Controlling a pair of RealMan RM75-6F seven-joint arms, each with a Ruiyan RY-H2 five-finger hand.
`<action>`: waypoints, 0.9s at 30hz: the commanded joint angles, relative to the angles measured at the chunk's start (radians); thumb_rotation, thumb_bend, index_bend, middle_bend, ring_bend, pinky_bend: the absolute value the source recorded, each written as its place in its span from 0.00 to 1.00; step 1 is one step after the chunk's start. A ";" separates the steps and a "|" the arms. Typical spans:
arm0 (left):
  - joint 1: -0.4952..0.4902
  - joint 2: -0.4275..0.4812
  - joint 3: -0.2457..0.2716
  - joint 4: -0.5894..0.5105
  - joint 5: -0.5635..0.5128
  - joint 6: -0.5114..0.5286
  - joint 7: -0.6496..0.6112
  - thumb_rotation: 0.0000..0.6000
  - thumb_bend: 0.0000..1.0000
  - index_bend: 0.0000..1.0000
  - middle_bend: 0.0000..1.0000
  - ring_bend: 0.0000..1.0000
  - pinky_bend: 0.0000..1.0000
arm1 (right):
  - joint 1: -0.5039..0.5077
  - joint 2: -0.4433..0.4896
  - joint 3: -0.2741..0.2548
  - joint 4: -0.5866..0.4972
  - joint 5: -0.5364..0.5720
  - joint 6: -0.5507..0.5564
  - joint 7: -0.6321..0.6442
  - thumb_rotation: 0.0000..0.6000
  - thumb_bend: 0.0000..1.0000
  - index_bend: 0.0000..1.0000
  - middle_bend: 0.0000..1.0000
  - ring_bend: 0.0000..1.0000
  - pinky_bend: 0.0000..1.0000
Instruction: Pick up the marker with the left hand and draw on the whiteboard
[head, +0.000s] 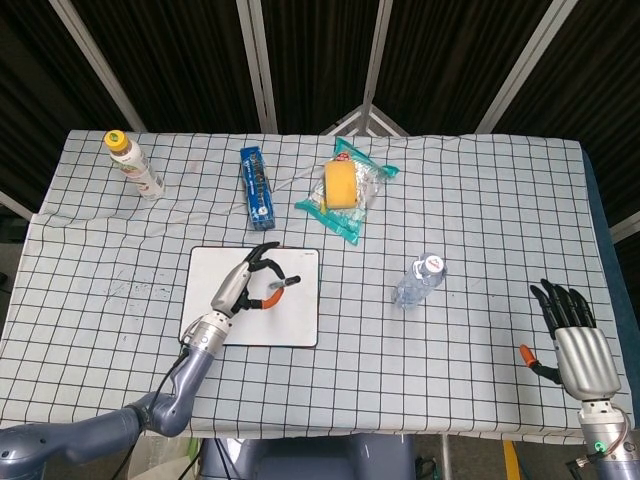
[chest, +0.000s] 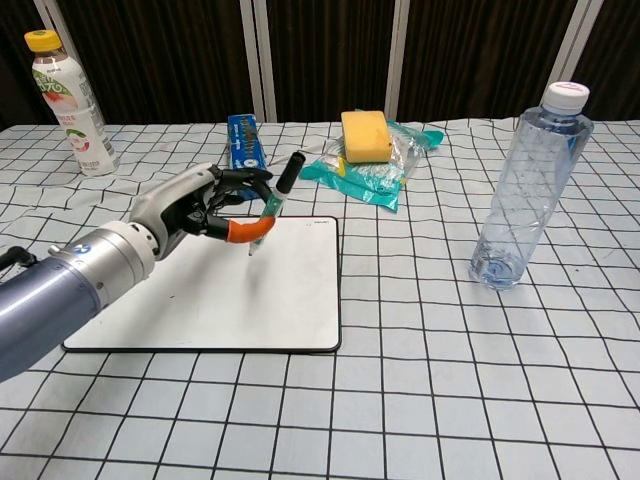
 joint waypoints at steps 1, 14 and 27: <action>-0.007 -0.012 0.003 0.018 0.001 -0.004 -0.007 1.00 0.55 0.67 0.08 0.00 0.00 | 0.000 0.000 0.000 0.000 0.000 0.000 0.001 1.00 0.31 0.00 0.00 0.00 0.00; -0.021 -0.026 0.024 0.073 0.016 -0.013 -0.018 1.00 0.55 0.68 0.09 0.00 0.00 | -0.001 0.001 0.000 -0.003 0.002 -0.001 0.003 1.00 0.31 0.00 0.00 0.00 0.00; -0.014 0.019 0.027 0.182 0.025 0.002 -0.022 1.00 0.55 0.68 0.09 0.00 0.00 | 0.000 0.000 0.005 -0.009 0.013 -0.005 0.003 1.00 0.31 0.00 0.00 0.00 0.00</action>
